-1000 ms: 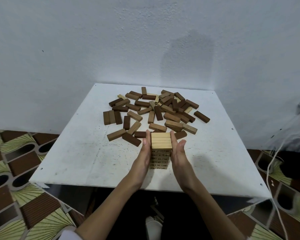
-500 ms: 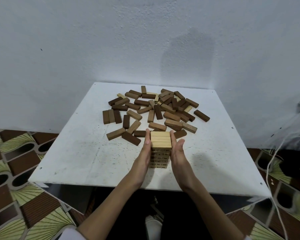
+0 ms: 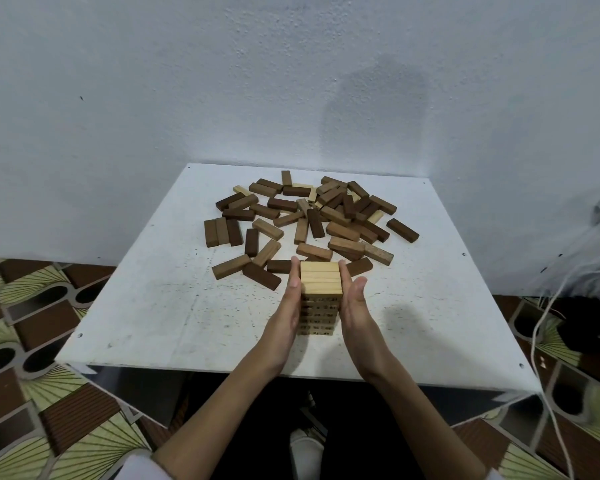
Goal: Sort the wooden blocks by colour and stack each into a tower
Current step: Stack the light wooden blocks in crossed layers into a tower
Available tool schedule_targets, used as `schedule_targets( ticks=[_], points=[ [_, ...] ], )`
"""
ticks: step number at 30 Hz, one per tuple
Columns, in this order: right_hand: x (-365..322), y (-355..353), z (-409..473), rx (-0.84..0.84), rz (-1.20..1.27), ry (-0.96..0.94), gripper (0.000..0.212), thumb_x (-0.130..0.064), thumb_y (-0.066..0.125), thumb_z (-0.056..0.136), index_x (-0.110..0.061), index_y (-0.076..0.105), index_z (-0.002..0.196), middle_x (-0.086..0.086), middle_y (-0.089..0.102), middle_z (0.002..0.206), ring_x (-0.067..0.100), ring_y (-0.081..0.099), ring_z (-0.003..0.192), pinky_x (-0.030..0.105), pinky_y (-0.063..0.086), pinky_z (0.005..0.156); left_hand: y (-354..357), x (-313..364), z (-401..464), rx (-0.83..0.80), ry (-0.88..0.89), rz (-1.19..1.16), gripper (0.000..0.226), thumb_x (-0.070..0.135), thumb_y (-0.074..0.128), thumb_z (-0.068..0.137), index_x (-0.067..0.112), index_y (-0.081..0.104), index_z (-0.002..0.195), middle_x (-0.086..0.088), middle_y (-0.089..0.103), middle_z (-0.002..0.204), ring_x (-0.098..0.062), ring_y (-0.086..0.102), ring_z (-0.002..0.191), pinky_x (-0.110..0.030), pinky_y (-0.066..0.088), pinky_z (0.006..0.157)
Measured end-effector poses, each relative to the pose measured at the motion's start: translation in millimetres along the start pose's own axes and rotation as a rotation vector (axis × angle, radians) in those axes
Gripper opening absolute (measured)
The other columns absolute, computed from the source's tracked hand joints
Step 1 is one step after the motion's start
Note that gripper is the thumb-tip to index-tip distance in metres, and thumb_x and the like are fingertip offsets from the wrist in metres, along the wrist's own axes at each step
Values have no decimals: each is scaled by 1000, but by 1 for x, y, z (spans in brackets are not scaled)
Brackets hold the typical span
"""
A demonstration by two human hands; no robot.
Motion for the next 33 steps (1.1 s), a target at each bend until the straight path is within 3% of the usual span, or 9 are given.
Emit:
schedule_targets(
  ticks=[6,9,11,14,17,20,23,25,33],
  points=[
    [1,-6,2,34,-10,-39,56,-49,4,92,-34,5,146,-33,36,115,-36,42,87,-7,35,67,-4,-3,3,-16,35,33,53,48,24,99,32,17,149,13,35,143,5,40,118,-10,35,96],
    [-1,-15,-1,43,-51,-63,65,-61,39,89,-37,17,145,-19,37,139,-14,41,119,7,39,85,-12,3,2,-91,98,51,73,48,59,79,35,27,143,22,37,140,11,44,115,-2,41,81],
    [-2,-26,-2,50,-108,-71,87,-50,64,72,-34,22,146,-13,32,147,3,35,130,20,36,99,-23,7,3,-114,135,180,82,45,71,63,44,32,135,28,38,137,14,38,122,-2,35,91],
    [-7,-39,-1,46,-256,-107,88,-38,72,65,-34,28,141,-25,38,137,-3,34,129,31,22,112,-38,11,9,-105,157,362,84,42,80,61,48,32,130,31,41,133,8,33,130,-14,23,109],
    [-12,-42,3,20,-339,-119,89,-34,73,66,-32,25,141,-33,41,125,-18,38,119,29,23,110,-39,19,15,-105,168,447,90,25,84,66,42,28,133,26,45,129,0,37,130,-23,23,113],
    [-15,-42,7,12,-365,-132,89,-32,73,65,-36,25,140,-16,46,132,2,38,129,28,24,110,-39,22,19,-98,177,516,89,18,81,69,41,26,135,22,49,126,1,40,125,-17,25,108],
    [-18,-41,9,4,-369,-141,84,-27,74,67,-40,27,135,-4,46,133,6,41,126,3,33,92,-39,22,21,-91,185,545,91,19,82,69,40,25,138,21,49,122,12,40,117,-9,25,101],
    [-19,-40,10,4,-372,-151,80,-21,77,71,-42,30,131,-4,47,129,5,42,122,-5,34,78,-38,23,22,-80,198,553,93,18,82,69,38,26,140,18,50,122,16,41,115,-13,27,103],
    [-23,-38,11,-20,-385,-175,73,-4,73,77,-42,33,126,-20,46,117,-16,43,108,-6,34,74,-39,24,23,-49,223,567,94,14,83,68,36,28,140,15,54,117,13,44,115,-28,30,111]
  ],
)
Point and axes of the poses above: each hand's wrist, its own z-axis towards the middle knuckle, its own y-axis out of the palm, x = y × z, the point moved 8 cm from there along z, towards the middle knuckle
